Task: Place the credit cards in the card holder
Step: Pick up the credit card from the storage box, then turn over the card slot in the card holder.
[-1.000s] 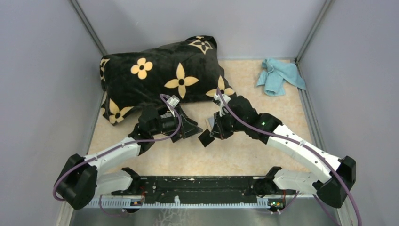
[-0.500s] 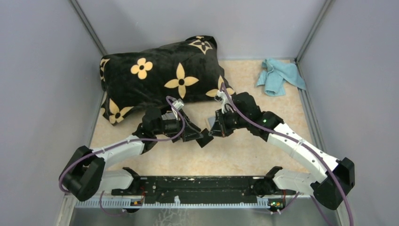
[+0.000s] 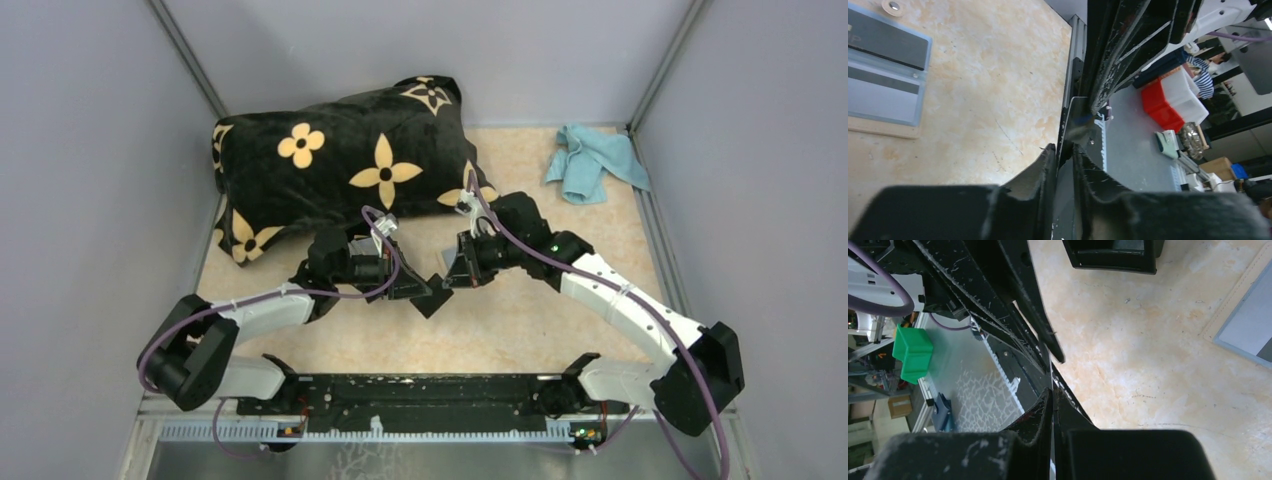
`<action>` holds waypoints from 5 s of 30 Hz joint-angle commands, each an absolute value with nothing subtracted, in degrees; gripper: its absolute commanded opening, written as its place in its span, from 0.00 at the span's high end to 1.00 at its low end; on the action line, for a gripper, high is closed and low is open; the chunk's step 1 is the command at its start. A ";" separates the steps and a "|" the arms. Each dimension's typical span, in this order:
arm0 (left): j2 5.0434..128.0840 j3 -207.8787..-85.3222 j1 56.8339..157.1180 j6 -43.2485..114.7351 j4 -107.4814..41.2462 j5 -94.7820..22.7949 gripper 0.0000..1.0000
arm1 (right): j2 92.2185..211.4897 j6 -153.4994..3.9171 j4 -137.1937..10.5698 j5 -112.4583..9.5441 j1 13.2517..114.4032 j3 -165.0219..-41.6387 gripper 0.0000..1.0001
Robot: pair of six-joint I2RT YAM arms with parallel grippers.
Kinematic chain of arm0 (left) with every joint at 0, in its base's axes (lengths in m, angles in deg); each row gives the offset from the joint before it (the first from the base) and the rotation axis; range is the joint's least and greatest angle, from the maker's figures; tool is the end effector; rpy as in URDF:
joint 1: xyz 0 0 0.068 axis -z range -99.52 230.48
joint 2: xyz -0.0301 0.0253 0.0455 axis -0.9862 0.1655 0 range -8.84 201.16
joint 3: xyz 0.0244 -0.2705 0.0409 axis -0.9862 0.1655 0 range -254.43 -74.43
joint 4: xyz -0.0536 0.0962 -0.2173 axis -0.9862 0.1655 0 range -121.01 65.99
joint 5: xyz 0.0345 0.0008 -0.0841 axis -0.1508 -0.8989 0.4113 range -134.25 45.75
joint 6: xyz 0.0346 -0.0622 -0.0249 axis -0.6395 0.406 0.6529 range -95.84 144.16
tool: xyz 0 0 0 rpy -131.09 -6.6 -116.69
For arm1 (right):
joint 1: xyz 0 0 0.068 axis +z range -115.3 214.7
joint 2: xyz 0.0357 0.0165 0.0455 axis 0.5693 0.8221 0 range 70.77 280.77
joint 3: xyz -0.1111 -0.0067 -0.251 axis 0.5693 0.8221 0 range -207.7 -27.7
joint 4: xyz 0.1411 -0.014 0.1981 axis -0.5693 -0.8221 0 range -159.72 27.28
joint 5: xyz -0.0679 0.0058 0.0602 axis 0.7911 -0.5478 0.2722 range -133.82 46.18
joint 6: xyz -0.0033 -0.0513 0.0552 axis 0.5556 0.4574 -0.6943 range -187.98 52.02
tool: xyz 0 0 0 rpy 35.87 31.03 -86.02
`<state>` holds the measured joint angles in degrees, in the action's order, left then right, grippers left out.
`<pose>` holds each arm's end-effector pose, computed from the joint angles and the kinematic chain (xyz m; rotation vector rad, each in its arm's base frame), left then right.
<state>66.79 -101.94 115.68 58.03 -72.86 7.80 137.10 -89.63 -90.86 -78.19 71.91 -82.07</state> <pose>0.1850 -0.1920 0.2306 0.7945 1.7597 -1.6101 0.1721 0.1758 0.2874 -0.6659 2.3276 1.1936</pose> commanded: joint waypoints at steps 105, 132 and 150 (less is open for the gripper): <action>88.93 -112.38 129.76 89.62 -60.35 -62.20 1.00 | 162.36 -89.33 -81.38 -36.97 64.93 -85.18 0.66; 86.72 -111.10 130.62 89.12 -61.60 -63.98 1.00 | 164.97 -89.51 -80.07 -39.29 63.45 -84.04 0.66; 87.74 -112.35 130.75 89.24 -62.29 -63.55 1.00 | 164.95 -89.33 -80.29 -39.57 63.36 -84.20 0.66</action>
